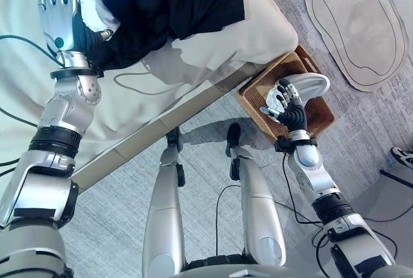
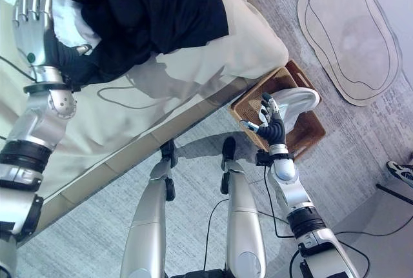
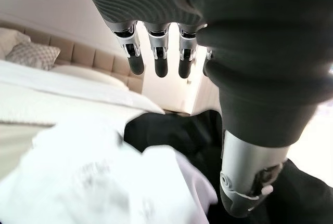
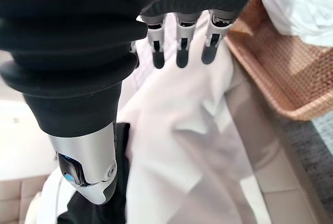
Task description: Pick up clothes into the bucket
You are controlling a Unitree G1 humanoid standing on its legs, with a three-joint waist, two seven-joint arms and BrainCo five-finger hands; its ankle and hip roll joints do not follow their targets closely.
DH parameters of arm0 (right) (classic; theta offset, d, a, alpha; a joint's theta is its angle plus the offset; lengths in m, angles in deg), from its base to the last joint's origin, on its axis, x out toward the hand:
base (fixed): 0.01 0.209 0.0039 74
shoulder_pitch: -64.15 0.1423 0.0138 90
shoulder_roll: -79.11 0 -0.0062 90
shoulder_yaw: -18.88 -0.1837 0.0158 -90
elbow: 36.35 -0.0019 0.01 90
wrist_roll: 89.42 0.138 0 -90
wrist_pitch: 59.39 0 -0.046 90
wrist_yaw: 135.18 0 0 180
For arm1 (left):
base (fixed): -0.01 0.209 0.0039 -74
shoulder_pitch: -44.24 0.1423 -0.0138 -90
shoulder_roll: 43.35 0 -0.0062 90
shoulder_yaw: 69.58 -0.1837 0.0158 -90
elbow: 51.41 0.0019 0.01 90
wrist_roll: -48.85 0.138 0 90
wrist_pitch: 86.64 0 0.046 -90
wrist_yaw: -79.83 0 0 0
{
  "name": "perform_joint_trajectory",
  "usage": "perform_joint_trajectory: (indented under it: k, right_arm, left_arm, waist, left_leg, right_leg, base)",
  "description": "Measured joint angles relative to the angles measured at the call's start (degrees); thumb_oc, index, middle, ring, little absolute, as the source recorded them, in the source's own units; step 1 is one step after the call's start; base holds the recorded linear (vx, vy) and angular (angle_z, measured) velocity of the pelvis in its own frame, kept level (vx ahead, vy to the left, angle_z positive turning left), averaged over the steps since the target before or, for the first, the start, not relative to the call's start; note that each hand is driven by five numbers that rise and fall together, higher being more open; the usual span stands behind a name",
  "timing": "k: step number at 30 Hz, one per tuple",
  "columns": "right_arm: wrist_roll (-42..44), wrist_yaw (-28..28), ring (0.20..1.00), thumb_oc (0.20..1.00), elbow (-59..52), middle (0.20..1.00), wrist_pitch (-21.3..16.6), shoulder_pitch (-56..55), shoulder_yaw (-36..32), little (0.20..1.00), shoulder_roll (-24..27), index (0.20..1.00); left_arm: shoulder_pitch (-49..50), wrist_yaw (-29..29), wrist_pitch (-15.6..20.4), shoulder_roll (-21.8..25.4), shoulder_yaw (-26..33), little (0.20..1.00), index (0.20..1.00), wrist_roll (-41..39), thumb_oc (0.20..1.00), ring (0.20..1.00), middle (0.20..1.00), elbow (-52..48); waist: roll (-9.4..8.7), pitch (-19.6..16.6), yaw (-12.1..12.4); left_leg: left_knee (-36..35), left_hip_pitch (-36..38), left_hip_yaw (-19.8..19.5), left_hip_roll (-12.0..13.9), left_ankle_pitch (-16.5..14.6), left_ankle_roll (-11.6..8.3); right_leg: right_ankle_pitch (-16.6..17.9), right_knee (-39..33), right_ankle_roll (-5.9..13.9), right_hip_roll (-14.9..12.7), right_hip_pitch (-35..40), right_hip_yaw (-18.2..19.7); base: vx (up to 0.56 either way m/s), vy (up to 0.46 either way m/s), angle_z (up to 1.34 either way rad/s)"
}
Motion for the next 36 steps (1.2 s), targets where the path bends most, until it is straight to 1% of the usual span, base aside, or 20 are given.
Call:
perform_joint_trajectory:
  k: [2,4,5,7,8,9,10,11,18,28,29,31,32,33,36]
  right_arm:
    - [0.00,-0.18,1.000,1.000,-0.09,1.000,-0.03,0.11,-0.02,1.000,0.09,1.000]
    - [0.00,-0.30,1.000,1.000,-0.13,1.000,-0.03,0.08,-0.01,1.000,0.45,1.000]
    - [0.00,-0.36,1.000,1.000,-0.11,1.000,-0.02,0.35,0.00,1.000,0.55,1.000]
    - [0.00,-0.46,1.000,1.000,-0.25,1.000,-0.02,0.91,0.00,1.000,0.60,1.000]
    - [0.00,-0.53,1.000,1.000,-0.24,1.000,-0.02,1.31,0.01,1.000,0.60,1.000]
    - [0.01,-0.74,1.000,1.000,-0.26,1.000,-0.02,1.59,-0.02,1.000,0.63,1.000]
    - [0.01,-0.88,1.000,1.000,-0.25,1.000,-0.02,1.55,-0.02,1.000,0.74,1.000]
    - [0.01,-1.12,1.000,1.000,-0.26,1.000,-0.02,1.60,-0.01,1.000,0.79,1.000]
    - [0.07,-2.48,1.000,1.000,-0.27,1.000,0.03,1.60,0.03,1.000,0.80,1.000]
    - [0.06,-3.39,1.000,1.000,-0.28,1.000,0.18,1.51,0.00,1.000,0.78,1.000]
    - [0.05,-3.60,1.000,1.000,-0.21,1.000,0.29,1.47,0.01,1.000,0.76,1.000]
    - [0.03,-3.73,1.000,1.000,-0.14,1.000,0.48,0.75,0.17,1.000,0.67,1.000]
    - [0.02,-3.73,1.000,1.000,-0.17,1.000,0.48,0.63,0.16,1.000,0.68,1.000]
    - [0.00,-3.72,1.000,1.000,-0.18,1.000,0.49,0.28,0.10,1.000,0.69,1.000]
    - [0.00,-3.72,1.000,1.000,-0.20,1.000,0.75,-0.61,-0.17,1.000,0.87,1.000]
  left_arm:
    - [-2.54,-1.20,-1.24,-0.03,-1.83,1.000,1.000,-0.05,1.000,1.000,1.000,4.53]
    - [-4.19,-1.67,-1.51,0.05,-2.42,1.000,1.000,-0.05,1.000,1.000,1.000,5.74]
    - [-6.72,-2.35,-1.56,0.54,-4.97,1.000,1.000,-0.01,1.000,1.000,1.000,8.61]
    - [-8.71,-3.28,-1.63,1.38,-6.10,1.000,1.000,-0.13,1.000,1.000,1.000,10.24]
    - [-9.29,-3.62,-1.59,2.10,-6.59,0.893,0.893,-0.12,0.893,0.893,0.893,10.99]
    - [-9.84,-4.25,-1.62,2.61,-6.71,0.545,0.545,-0.13,0.545,0.545,0.545,12.31]
    - [-10.78,-4.83,-1.67,2.72,-8.14,0.470,0.470,-0.12,0.470,0.470,0.470,14.08]
    - [-12.40,-6.24,-1.83,2.80,-10.54,0.200,0.200,-0.12,0.200,0.200,0.200,16.86]
    - [-16.09,-11.17,-2.67,2.72,-11.24,0.200,0.200,-0.37,0.200,0.200,0.200,19.60]
    - [-15.35,-13.21,-2.67,2.71,-10.26,0.200,0.200,-0.67,0.200,0.200,0.200,18.05]
    - [-14.47,-13.42,-2.66,2.66,-9.48,0.200,0.200,-0.65,0.200,0.200,0.200,17.40]
    - [-9.97,-13.76,-2.66,2.59,-7.95,0.200,0.200,-0.64,0.200,0.200,0.200,14.57]
    - [-7.13,-13.87,-2.65,2.47,-6.02,0.200,0.200,-0.65,0.200,0.200,0.200,12.61]
    - [-4.82,-13.93,-2.63,2.26,-5.20,0.200,0.200,-0.64,0.200,0.200,0.200,11.73]
    - [-1.84,-14.35,-2.62,1.71,-3.78,0.200,0.200,-0.62,0.200,0.200,0.200,10.50]
  waist:
    - [-0.23,-0.14,-0.08]
    - [-0.24,-0.15,-0.47]
    - [-0.27,-0.16,-0.07]
    - [-0.34,-0.20,-0.95]
    - [-0.34,-0.20,-1.22]
    - [-0.34,-0.20,-1.57]
    - [-0.35,-0.21,-1.64]
    - [-0.35,-0.21,-1.64]
    - [-0.37,-0.22,-1.87]
    - [-0.37,-0.23,-1.49]
    - [-0.37,-0.22,-1.47]
    - [-0.48,-0.34,-1.22]
    - [-0.57,-0.39,-1.05]
    - [-0.60,-1.06,-0.77]
    - [-0.61,-1.39,0.29]
  left_leg:
    - [-0.04,-0.29,0.17,0.01,-0.02,0.00]
    - [0.04,-0.98,0.29,0.11,-0.01,0.00]
    - [0.18,-1.56,0.23,0.14,0.00,0.01]
    - [0.40,-2.37,0.27,0.16,0.00,0.01]
    - [0.45,-2.63,0.28,0.14,0.02,0.02]
    - [0.63,-2.82,0.40,0.11,0.03,0.03]
    - [0.69,-2.82,0.49,0.10,0.03,0.03]
    - [0.73,-2.82,0.58,0.09,0.03,0.03]
    - [0.95,-2.86,0.62,0.13,0.02,0.04]
    - [0.88,-2.12,0.60,0.12,0.07,0.07]
    - [0.48,-1.17,0.61,0.13,0.15,0.19]
    - [-1.09,2.95,0.60,0.19,0.20,0.25]
    - [-2.43,5.19,0.64,0.19,0.20,0.26]
    - [-3.23,6.57,0.73,0.21,0.25,0.21]
    - [-4.83,9.73,0.79,0.36,0.57,0.17]
  right_leg:
    - [0.17,-0.06,0.02,0.04,-0.49,0.26]
    - [0.42,-0.09,-0.04,0.10,-1.24,0.31]
    - [0.50,-0.04,-0.05,0.15,-1.70,0.24]
    - [0.64,0.01,-0.12,0.16,-2.46,0.29]
    - [0.69,0.00,-0.11,0.15,-2.67,0.27]
    - [0.81,-0.03,-0.11,0.11,-2.79,0.30]
    - [0.82,-0.04,-0.11,0.10,-2.81,0.35]
    - [0.82,-0.05,-0.12,0.10,-2.83,0.43]
    - [0.89,0.23,-0.19,0.16,-3.04,0.64]
    - [1.06,0.13,-0.19,0.13,-2.23,0.70]
    - [1.06,-0.12,-0.19,0.10,-1.32,0.48]
    - [1.02,-1.40,-0.17,0.07,2.65,0.09]
    - [1.01,-2.35,-0.16,0.10,4.70,0.06]
    - [0.96,-2.90,-0.14,0.10,5.82,0.08]
    - [0.99,-4.22,-0.15,0.39,8.84,0.01]
  base:
    - [0.01,0.016,-0.06]
    - [0.00,0.008,-0.03]
    - [0.00,0.000,0.00]
    - [0.00,0.000,0.00]
    - [0.00,0.000,0.00]
    - [0.00,0.000,0.00]
    - [0.00,0.000,0.00]
    - [0.01,-0.002,-0.03]
    - [0.00,0.000,0.00]
    - [0.01,-0.012,0.01]
    - [0.03,-0.033,0.04]
    - [0.04,-0.022,0.02]
    - [0.05,-0.021,-0.04]
    - [0.06,-0.021,-0.05]
    - [0.05,-0.008,-0.02]
